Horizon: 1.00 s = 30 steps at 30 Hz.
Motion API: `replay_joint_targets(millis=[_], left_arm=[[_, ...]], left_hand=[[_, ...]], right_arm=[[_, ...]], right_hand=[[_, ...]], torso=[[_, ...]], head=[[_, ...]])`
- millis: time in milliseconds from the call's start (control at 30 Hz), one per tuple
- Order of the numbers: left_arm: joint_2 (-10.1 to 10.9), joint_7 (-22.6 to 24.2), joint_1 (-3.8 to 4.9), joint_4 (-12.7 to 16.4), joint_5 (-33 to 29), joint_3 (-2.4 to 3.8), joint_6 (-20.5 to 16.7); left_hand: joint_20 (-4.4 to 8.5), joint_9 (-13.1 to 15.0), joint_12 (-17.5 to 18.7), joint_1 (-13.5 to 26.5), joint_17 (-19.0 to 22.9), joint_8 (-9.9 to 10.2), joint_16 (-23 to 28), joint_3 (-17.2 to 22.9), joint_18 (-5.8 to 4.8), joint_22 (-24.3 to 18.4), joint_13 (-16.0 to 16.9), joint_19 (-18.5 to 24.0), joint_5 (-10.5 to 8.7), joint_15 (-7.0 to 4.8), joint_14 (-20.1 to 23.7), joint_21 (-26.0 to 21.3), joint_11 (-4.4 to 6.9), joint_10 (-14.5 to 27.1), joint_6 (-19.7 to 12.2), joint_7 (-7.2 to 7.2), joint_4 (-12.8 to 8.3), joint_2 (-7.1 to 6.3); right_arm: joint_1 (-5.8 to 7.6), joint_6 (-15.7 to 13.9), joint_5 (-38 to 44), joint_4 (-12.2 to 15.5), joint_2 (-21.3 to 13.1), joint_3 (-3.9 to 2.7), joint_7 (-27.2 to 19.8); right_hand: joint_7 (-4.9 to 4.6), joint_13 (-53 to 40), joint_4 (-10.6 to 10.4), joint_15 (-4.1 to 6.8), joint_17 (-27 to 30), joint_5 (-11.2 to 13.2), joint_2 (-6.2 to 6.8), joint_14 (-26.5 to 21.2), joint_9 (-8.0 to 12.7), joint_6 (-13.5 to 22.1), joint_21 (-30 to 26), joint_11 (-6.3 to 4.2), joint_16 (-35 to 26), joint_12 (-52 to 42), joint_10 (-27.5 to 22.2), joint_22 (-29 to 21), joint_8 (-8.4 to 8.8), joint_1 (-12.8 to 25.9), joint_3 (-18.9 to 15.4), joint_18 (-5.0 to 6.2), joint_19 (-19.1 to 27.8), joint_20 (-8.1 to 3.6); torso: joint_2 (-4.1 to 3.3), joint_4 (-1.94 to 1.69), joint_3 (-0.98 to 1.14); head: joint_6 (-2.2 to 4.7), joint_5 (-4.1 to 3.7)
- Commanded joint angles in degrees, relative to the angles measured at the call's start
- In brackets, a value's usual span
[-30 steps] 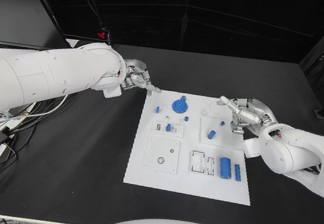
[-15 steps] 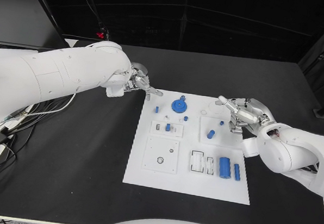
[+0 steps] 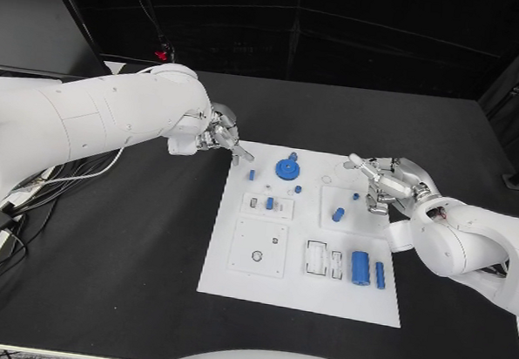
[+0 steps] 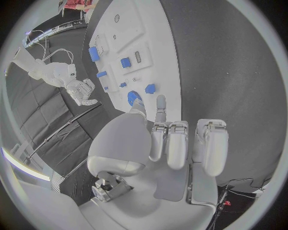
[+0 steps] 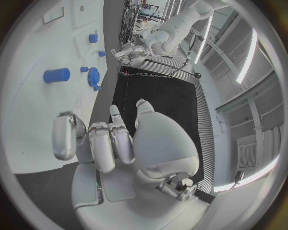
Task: Assemble the parts on the task board
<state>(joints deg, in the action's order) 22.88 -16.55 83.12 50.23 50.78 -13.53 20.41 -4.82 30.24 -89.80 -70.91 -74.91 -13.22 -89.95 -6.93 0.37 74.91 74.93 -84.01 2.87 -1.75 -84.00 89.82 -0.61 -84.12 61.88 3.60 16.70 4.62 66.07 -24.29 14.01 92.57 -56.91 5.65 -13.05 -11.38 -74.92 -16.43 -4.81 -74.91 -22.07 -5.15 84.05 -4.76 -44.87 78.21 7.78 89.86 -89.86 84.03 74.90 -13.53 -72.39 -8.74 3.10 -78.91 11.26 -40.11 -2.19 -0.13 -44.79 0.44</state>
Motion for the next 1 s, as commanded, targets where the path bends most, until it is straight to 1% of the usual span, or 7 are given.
replay_joint_targets(millis=[33,133,200,400,667,900,1000], left_arm=[[-0.2,1.8,0.08,-0.1,0.0,0.04,1.5],[-0.3,1.4,0.08,-0.3,0.0,0.04,1.2],[-0.5,0.9,0.08,-0.4,0.0,0.04,1.3],[-1.4,-0.2,0.04,-1.2,-0.1,0.05,3.2],[-2.7,-1.2,-0.09,-1.8,-0.1,0.05,3.9],[-3.4,-4.1,-0.39,-1.9,0.1,0.05,2.2],[-3.7,-5.5,-0.59,-2.0,0.7,0.05,1.1]], left_hand=[[-0.59,0.2,-0.2,1.0,-15.1,-0.7,0.0,-2.1,-0.37,15.1,15.1,-6.0,-0.21,-0.37,-6.0,0.2,0.44,-5.9,1.6,-0.24,0.1,-1.26],[-0.6,0.4,-0.2,4.1,-15.1,-1.2,0.0,-4.7,-0.37,15.1,15.1,-6.0,-0.16,-0.85,-6.0,0.2,0.96,-5.9,3.7,-0.8,0.1,-2.54],[-0.66,0.7,-0.2,5.1,-15.1,-1.7,0.0,-5.2,-0.37,15.1,15.1,-6.0,-0.07,-1.16,-6.0,0.2,1.36,-5.9,5.1,-1.26,0.1,-2.26],[-0.71,0.8,-0.2,5.0,-15.1,-1.6,0.0,-5.3,-0.37,15.1,15.1,-6.0,-0.17,-1.6,-6.0,0.2,1.76,-5.9,5.8,-1.65,-0.1,-1.44],[-0.74,3.1,-0.2,6.4,-15.1,-3.5,0.0,-7.2,-0.37,15.1,15.1,-6.0,-0.19,-2.64,-6.0,0.2,2.83,-5.9,8.2,-2.7,0.0,1.74],[-0.66,5.3,-0.2,7.4,-15.1,-4.8,0.0,-9.3,-0.37,15.1,15.1,-6.0,-0.05,-2.97,-6.0,0.2,3.18,-5.9,8.3,-3.08,0.0,1.67],[-0.7,6.4,-0.2,7.5,-15.1,-5.1,0.0,-9.4,-0.37,15.1,15.1,-6.0,1.67,-3.04,-6.0,0.2,3.26,-5.9,8.1,-3.18,0.0,2.33]], right_arm=[[0.03,0.6,-0.1,0.1,0.0,-0.02,-0.1],[0.01,0.6,-0.1,0.1,0.0,-0.02,-0.1],[0.0,0.6,-0.1,0.1,0.0,-0.02,0.0],[-0.02,0.6,-0.1,0.1,0.1,-0.02,0.0],[-0.02,0.5,-0.1,0.1,0.2,-0.02,0.0],[-0.02,0.4,-0.1,0.1,0.3,-0.02,0.0],[-0.02,0.4,-0.1,0.1,0.3,-0.02,0.0]], right_hand=[[-0.96,-15.1,-0.1,-0.21,-15.1,-0.3,-0.21,6.0,-0.1,0.5,0.0,0.51,0.1,-0.1,6.0,10.3,-0.29,-0.3,-0.4,0.47,0.0,-0.03],[-0.96,-15.1,-0.1,-0.21,-15.1,-0.3,-0.21,6.0,-0.1,0.5,0.0,0.51,0.1,-0.1,6.0,10.3,-0.29,-0.3,-0.4,0.47,0.0,-0.03],[-0.96,-15.1,-0.1,-0.21,-15.1,-0.4,-0.23,6.0,-0.1,0.5,0.0,0.51,0.1,-0.1,6.0,10.3,-0.32,-0.3,-0.4,0.46,0.0,-0.03],[-0.96,-15.1,-0.1,-0.21,-15.1,-0.4,-0.23,6.0,-0.1,0.5,0.0,0.51,0.1,-0.1,6.0,10.3,-0.32,-0.3,-0.4,0.46,0.0,-0.03],[-0.96,-15.1,-0.1,-0.21,-15.1,-0.4,-0.23,6.0,-0.1,0.5,0.0,0.51,0.1,-0.1,6.0,10.3,-0.32,-0.3,-0.4,0.46,0.0,-0.03],[-0.96,-15.1,-0.1,-0.21,-15.1,-0.4,-0.23,6.0,-0.1,0.5,0.0,0.51,0.1,-0.1,6.0,10.3,-0.32,-0.3,-0.4,0.46,0.0,-0.03],[-0.96,-15.1,-0.1,-0.21,-15.1,-0.4,-0.23,6.0,-0.1,0.5,0.0,0.51,0.1,-0.1,6.0,10.3,-0.32,-0.3,-0.4,0.46,0.0,-0.03]], torso=[[0.01,-0.01,0.03],[0.0,-0.01,0.02],[0.0,0.04,0.03],[-0.03,0.08,-0.02],[-0.06,0.07,-0.01],[-0.06,-0.02,0.02],[-0.03,-0.01,0.02]], head=[[-0.07,-0.05],[-0.06,-0.04],[-0.06,-0.04],[-0.22,-0.11],[-0.48,-0.16],[-0.73,-0.27],[-0.81,-0.23]])
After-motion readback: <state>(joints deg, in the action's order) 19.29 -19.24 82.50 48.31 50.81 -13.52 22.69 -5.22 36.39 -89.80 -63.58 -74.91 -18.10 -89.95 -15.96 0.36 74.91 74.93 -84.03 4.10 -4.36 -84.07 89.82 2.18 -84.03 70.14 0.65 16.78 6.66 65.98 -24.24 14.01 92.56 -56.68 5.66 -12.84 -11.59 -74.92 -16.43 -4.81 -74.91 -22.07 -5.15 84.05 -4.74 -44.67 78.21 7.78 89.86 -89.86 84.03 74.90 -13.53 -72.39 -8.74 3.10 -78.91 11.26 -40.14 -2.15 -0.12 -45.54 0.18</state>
